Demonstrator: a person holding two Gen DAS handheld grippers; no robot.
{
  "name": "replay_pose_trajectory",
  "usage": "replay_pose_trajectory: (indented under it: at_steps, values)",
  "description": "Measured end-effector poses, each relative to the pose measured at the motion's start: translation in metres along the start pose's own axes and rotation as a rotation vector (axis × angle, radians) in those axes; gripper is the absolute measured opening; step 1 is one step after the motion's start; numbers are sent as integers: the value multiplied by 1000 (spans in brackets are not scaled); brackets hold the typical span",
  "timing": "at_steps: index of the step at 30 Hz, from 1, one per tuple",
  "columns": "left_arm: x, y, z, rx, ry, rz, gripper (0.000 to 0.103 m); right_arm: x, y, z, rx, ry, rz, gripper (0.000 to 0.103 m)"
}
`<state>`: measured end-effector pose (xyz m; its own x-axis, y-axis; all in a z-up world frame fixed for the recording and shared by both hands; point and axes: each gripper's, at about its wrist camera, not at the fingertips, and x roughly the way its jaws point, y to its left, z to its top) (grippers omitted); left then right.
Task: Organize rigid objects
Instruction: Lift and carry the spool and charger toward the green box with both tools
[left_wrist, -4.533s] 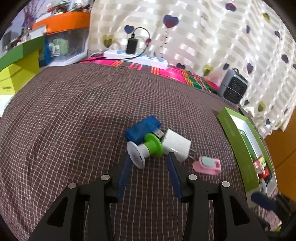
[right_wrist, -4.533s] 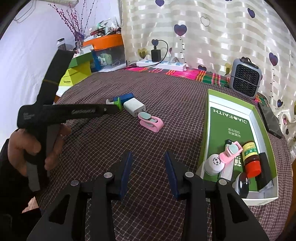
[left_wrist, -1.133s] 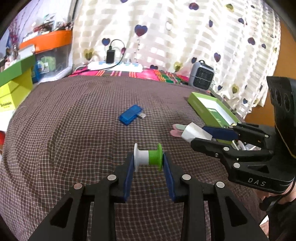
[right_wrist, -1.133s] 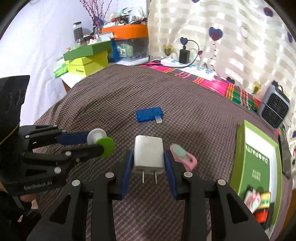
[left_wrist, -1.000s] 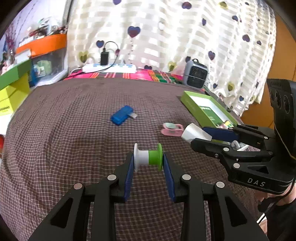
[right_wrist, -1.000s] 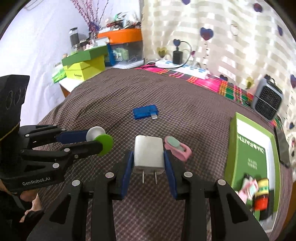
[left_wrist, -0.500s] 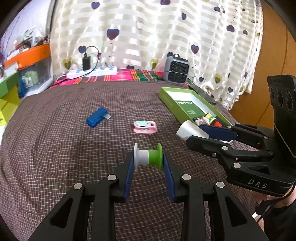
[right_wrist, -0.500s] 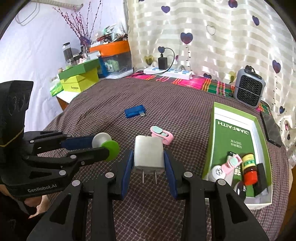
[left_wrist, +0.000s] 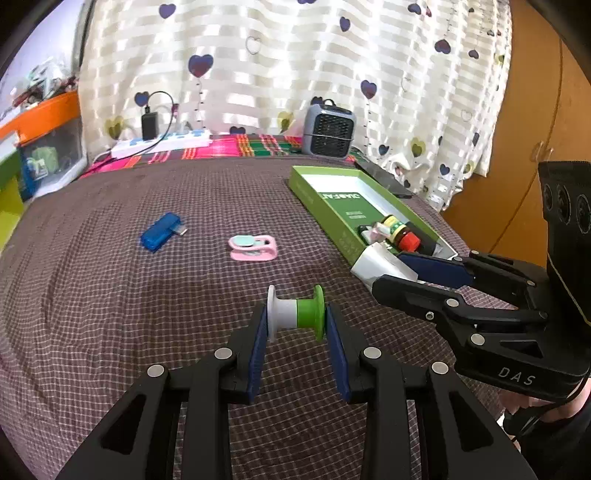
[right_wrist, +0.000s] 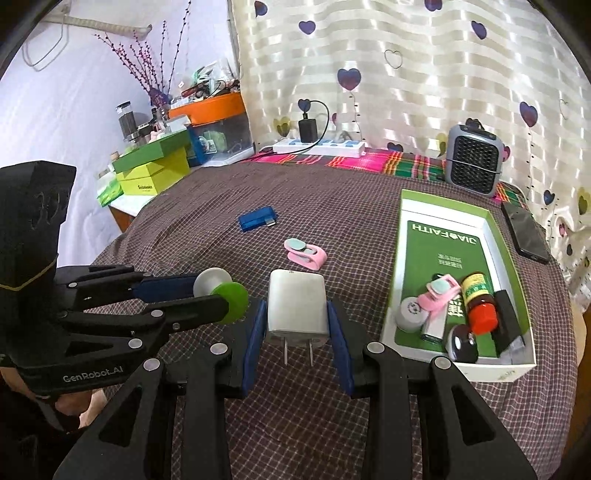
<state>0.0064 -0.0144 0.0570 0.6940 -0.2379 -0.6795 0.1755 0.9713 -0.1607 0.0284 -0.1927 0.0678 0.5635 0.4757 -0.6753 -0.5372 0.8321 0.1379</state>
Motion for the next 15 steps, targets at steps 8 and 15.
replay_pose_trajectory:
  at_steps: [8, 15]
  values:
    - [6, -20, 9, 34, -5, -35, 30, -9, -15, -4, 31, -10, -29, 36]
    - [14, -34, 19, 65, -13, -59, 30, -13, -24, -3, 40, -19, -43, 36]
